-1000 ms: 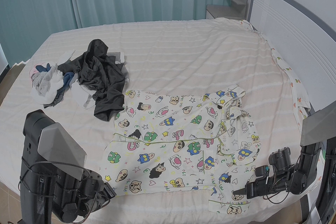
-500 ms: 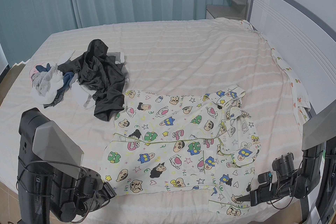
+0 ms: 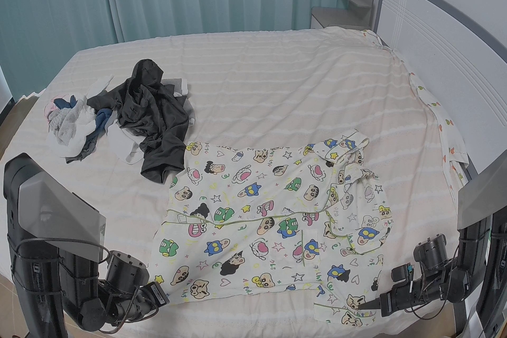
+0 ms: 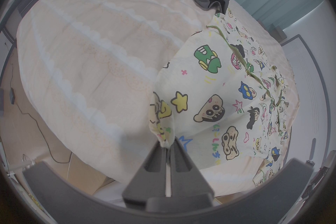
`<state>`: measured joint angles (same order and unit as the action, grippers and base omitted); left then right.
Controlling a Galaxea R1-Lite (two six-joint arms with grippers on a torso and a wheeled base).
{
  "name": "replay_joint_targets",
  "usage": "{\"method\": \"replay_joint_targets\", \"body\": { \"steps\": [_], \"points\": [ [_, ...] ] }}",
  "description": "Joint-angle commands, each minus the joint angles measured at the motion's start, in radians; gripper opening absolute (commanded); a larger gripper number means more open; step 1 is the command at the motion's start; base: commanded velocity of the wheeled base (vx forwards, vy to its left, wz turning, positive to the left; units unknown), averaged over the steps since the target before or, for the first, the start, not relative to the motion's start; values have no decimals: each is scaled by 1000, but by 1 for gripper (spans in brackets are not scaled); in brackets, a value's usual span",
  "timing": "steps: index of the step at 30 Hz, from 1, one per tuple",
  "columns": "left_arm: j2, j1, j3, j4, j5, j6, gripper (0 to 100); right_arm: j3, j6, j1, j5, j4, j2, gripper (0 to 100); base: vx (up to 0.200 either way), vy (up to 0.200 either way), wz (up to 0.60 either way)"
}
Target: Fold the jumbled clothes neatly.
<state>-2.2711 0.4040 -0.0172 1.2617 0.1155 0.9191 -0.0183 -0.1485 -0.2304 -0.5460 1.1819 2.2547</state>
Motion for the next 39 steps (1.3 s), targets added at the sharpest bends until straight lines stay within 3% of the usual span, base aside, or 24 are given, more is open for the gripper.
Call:
{"method": "replay_joint_targets", "body": {
  "steps": [1, 8, 11, 13, 21, 29, 39],
  "points": [
    [19, -7, 16, 35, 1, -16, 0, 18, -5, -3, -8, 24, -7, 0, 0, 0, 0],
    [15, -16, 17, 182, 1, -16, 0, 18, -46, 20, -77, 104, -24, 0, 0, 0, 0],
    [15, -25, 10, 242, 3, -16, 0, 18, -85, 65, -173, 116, -103, 0, 0, 0, 0],
    [15, -33, -9, 278, 4, -16, 0, 17, -106, 82, -203, 117, -135, 0, 0, 0, 0],
    [21, -44, -105, 303, 24, -19, 0, -19, -194, 111, -212, 153, -170, 0, 0, 0, 0],
    [42, -56, -228, 278, 49, -31, 0, -57, -292, 111, -212, 231, -170, 0, 0, 0, 0],
    [88, -110, -489, -19, 49, -29, 0, -190, -398, 120, -201, 232, -159, 0, 0, 0, 0]
  ]
}}
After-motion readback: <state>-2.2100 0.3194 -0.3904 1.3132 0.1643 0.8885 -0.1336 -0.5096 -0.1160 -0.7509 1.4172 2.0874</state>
